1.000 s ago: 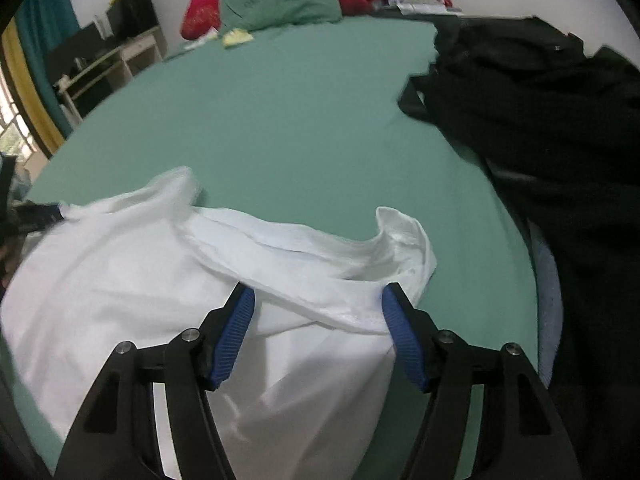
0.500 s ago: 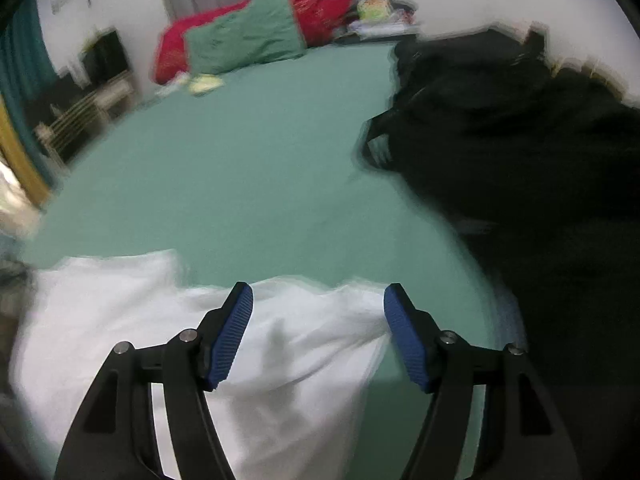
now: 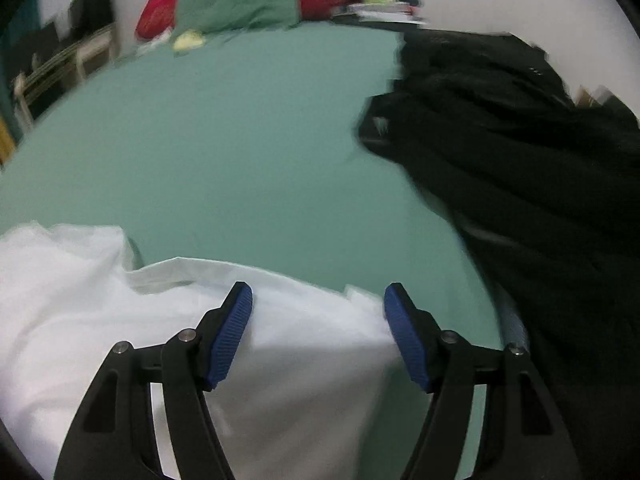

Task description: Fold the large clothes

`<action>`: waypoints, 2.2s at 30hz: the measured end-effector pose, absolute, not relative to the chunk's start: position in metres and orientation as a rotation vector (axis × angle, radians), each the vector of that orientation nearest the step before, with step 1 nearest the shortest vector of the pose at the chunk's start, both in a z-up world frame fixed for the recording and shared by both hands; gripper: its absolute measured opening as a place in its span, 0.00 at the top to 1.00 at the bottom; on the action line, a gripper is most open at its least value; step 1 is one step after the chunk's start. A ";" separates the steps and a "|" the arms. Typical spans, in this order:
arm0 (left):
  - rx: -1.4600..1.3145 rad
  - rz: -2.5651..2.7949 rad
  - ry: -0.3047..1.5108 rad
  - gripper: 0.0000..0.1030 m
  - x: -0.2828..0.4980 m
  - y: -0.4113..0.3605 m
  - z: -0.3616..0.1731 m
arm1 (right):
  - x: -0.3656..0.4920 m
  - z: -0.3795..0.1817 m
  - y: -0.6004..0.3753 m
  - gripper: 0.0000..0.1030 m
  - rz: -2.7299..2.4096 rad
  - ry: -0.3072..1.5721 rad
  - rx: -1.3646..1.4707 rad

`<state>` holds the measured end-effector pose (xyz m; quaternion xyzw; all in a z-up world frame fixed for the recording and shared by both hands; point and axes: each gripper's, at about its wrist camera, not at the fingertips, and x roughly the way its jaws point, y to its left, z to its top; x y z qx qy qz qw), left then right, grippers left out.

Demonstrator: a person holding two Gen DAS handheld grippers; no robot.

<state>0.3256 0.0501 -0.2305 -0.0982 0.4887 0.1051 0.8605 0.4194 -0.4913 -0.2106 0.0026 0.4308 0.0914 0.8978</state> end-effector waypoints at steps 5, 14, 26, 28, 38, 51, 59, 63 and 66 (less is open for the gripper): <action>-0.257 0.146 1.011 0.40 0.282 0.041 -0.235 | 0.343 -0.187 -0.526 0.33 0.266 0.838 0.177; -0.143 0.145 0.982 0.46 0.254 0.017 -0.253 | 0.248 -0.238 -0.517 0.39 0.279 0.929 0.359; -0.285 0.075 0.944 0.93 0.189 0.017 -0.208 | 0.209 -0.222 -0.521 0.92 0.343 0.847 0.496; -0.295 0.078 0.950 0.93 0.179 0.018 -0.204 | 0.186 -0.219 -0.522 0.92 0.330 0.846 0.480; -0.319 0.107 1.105 0.85 0.148 0.017 -0.235 | 0.141 -0.240 -0.529 0.89 0.258 0.915 0.509; -0.158 0.050 0.979 0.47 0.235 -0.032 -0.190 | 0.172 -0.217 -0.518 0.33 0.099 0.792 0.339; -0.082 -0.109 1.087 0.47 0.353 -0.108 -0.223 | 0.190 -0.242 -0.524 0.33 0.128 0.872 0.417; -0.059 -0.128 1.133 0.47 0.398 -0.129 -0.243 | 0.192 -0.242 -0.524 0.33 0.128 0.869 0.394; -0.046 -0.097 1.089 0.47 0.425 -0.133 -0.249 | 0.196 -0.242 -0.525 0.33 0.121 0.873 0.389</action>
